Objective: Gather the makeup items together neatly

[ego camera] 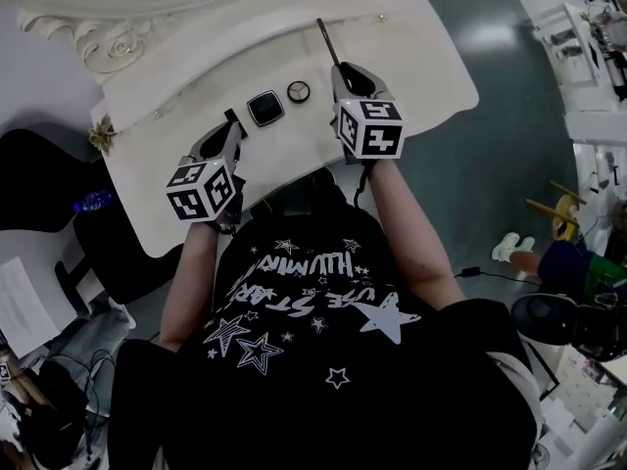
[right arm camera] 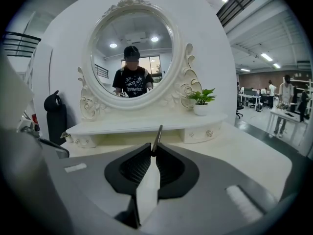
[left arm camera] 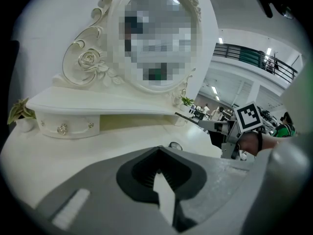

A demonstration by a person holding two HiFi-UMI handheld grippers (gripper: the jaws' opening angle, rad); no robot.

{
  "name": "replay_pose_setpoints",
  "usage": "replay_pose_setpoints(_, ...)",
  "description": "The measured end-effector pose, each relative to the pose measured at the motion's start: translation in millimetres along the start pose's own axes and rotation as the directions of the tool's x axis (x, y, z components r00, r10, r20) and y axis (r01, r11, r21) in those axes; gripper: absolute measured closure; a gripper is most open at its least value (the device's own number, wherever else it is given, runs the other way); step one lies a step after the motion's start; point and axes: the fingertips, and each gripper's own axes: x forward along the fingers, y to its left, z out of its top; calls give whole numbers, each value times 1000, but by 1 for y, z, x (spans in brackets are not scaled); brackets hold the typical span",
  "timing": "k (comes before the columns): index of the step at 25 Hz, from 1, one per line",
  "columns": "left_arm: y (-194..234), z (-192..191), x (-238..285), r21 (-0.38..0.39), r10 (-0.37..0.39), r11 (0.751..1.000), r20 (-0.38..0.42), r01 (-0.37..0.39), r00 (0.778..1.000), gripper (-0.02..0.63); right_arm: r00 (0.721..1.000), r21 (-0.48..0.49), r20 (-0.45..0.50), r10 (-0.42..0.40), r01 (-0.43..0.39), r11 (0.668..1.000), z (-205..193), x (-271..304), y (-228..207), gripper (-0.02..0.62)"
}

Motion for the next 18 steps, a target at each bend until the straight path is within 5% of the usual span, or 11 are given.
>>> replay_pose_setpoints(18,7,-10,8,-27,11,1000,-18,-11,1000,604,981,-99,-189,44,-64,993,-80,12,1,531)
